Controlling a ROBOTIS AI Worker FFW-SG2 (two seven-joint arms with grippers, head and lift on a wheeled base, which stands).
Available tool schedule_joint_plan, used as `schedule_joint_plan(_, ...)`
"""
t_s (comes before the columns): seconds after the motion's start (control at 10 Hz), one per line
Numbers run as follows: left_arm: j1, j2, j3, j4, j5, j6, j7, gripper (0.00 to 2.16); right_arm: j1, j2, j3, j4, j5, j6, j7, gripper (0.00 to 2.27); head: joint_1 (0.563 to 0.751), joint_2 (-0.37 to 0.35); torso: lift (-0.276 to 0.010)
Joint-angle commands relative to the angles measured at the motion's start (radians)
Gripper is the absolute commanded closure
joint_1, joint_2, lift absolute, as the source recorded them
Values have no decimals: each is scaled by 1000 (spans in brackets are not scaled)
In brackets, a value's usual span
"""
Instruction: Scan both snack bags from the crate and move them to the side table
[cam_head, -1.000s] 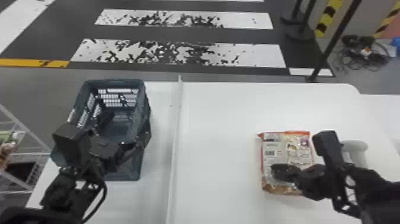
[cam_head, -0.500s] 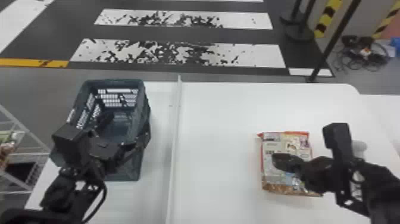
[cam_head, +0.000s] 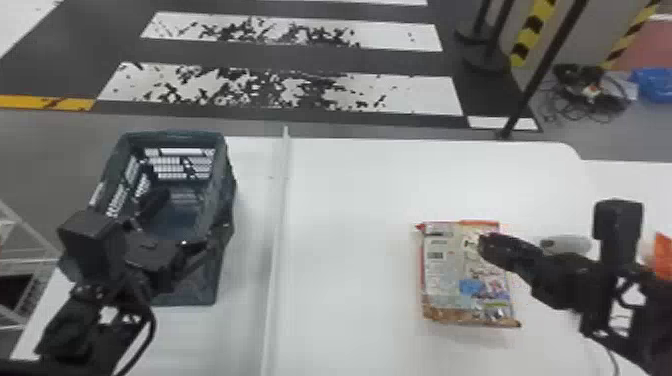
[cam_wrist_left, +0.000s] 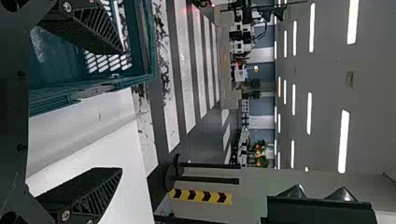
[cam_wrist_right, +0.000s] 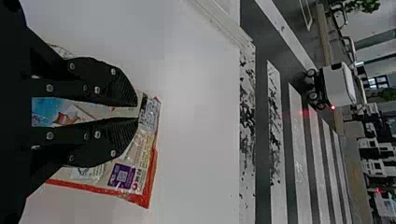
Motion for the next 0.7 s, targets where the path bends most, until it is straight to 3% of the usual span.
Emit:
schedule_joint_plan(0.0,-2,-2,0,1,0,0,0,103,5,14,-73,-8,-28,8,-26,147,695,-88,-75)
schedule_joint_plan(0.3,-2,-2,0,2,0,0,0,103,5,8,-165,10,3,38,-38,144,695,-157,-75)
schedule_joint_plan(0.6,-3,-2,0,5,0,0,0,103,-3,-11,-185,93,43,38,-38,140,695,-234,-75)
